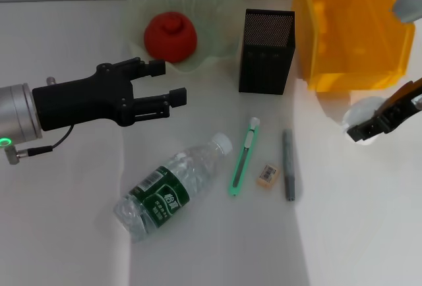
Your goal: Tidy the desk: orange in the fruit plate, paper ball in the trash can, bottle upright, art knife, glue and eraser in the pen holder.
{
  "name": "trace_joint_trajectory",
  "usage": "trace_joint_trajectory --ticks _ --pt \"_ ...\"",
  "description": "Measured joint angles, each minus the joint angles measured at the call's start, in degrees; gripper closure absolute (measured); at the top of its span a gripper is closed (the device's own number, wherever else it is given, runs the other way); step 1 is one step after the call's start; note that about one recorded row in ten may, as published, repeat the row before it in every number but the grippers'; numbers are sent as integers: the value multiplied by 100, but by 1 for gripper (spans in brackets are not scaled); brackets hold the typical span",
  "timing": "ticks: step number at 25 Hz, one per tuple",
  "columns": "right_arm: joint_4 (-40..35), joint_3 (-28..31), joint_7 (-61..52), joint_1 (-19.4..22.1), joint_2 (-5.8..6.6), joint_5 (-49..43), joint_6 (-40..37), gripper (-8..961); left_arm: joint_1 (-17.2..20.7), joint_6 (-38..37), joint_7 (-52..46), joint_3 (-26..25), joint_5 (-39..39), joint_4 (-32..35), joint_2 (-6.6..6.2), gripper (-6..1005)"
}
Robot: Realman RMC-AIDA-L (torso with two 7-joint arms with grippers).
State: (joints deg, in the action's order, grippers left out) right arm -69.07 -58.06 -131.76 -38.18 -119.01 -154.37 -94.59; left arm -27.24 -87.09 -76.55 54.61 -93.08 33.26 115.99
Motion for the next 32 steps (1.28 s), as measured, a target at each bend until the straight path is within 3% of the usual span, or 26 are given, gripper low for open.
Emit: trace_joint_trajectory --ticks 3,7,10,13,18,25,27,28,29,31,32 --pt "-1442 289 -232 245 3 515 -441 467 18 0 0 -3 0 -3 0 197" --pt "-2019 696 -280 354 4 774 -109 462 18 0 0 -3 1 -4 0 199" --pt "-1825 867 -151 358 38 922 600 458 18 0 2 10 1 0 6 200" --pt "-1121 862 259 306 56 1094 1349 454 11 -33 4 37 -5 3 9 201" --pt "-753 845 477 305 22 1153 1890 448 9 -122 -6 41 -38 5 -4 204" --pt "-809 860 554 447 7 1483 1885 190 -2 -157 -171 41 -89 20 -29 207" --pt "-972 847 602 631 6 1798 1748 135 -30 -157 -498 40 -244 196 -37 208" --pt "-1192 861 725 921 4 2322 1470 108 -38 -158 -693 42 -361 342 -34 208" --pt "-1192 861 725 921 4 2322 1470 108 -43 -152 -893 40 -468 503 -27 209" --pt "-1361 890 1060 1472 14 3325 984 109 -47 -133 -1640 41 -955 1228 72 210" --pt "-1361 890 1060 1472 14 3325 984 109 -47 -133 -1640 41 -955 1228 72 210"
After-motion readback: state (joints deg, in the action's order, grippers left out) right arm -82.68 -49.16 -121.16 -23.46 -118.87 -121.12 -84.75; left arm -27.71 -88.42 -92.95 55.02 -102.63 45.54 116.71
